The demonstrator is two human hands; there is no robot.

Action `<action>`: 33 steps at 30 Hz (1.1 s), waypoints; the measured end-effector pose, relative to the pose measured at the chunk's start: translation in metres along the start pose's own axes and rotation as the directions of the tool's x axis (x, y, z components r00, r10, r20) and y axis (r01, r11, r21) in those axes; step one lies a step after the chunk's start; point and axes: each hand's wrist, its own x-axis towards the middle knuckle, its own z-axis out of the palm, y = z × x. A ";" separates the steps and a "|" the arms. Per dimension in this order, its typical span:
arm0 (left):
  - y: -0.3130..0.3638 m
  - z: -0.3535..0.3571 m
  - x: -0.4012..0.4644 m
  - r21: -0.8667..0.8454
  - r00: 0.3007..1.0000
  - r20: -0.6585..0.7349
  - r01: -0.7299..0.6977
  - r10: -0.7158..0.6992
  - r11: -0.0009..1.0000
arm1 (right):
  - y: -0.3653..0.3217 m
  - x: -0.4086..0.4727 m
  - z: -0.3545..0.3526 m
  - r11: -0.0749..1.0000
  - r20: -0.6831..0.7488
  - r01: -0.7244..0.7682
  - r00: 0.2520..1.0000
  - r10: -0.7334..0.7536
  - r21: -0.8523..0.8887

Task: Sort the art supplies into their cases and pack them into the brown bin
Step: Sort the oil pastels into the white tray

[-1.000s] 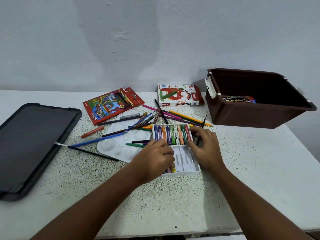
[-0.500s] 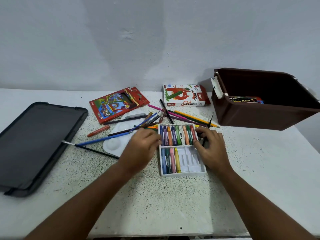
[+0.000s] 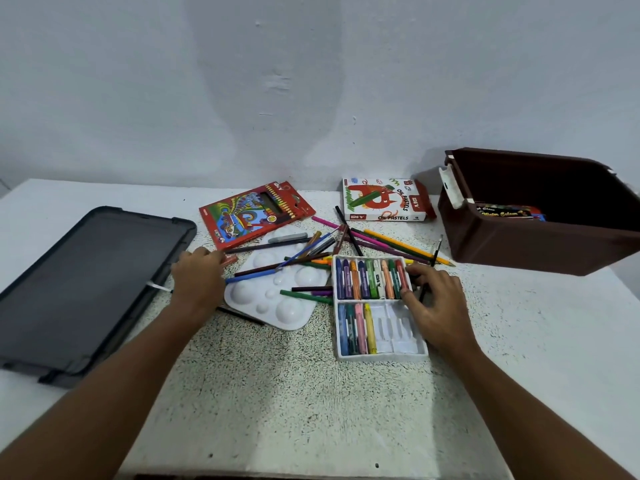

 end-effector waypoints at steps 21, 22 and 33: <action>0.155 -0.016 -0.070 -0.361 0.533 -0.151 -0.814 0.833 0.455 | -0.002 -0.001 -0.001 0.999 -0.020 -0.035 0.999 0.036 0.023; 0.158 -0.015 -0.072 -0.368 0.525 -0.143 -0.815 0.839 0.447 | -0.001 -0.001 -0.002 0.999 -0.019 -0.041 0.999 0.041 0.021; 0.162 -0.014 -0.076 -0.370 0.541 -0.069 -0.794 0.838 0.483 | -0.006 -0.001 -0.003 0.998 -0.011 -0.061 0.998 0.061 0.005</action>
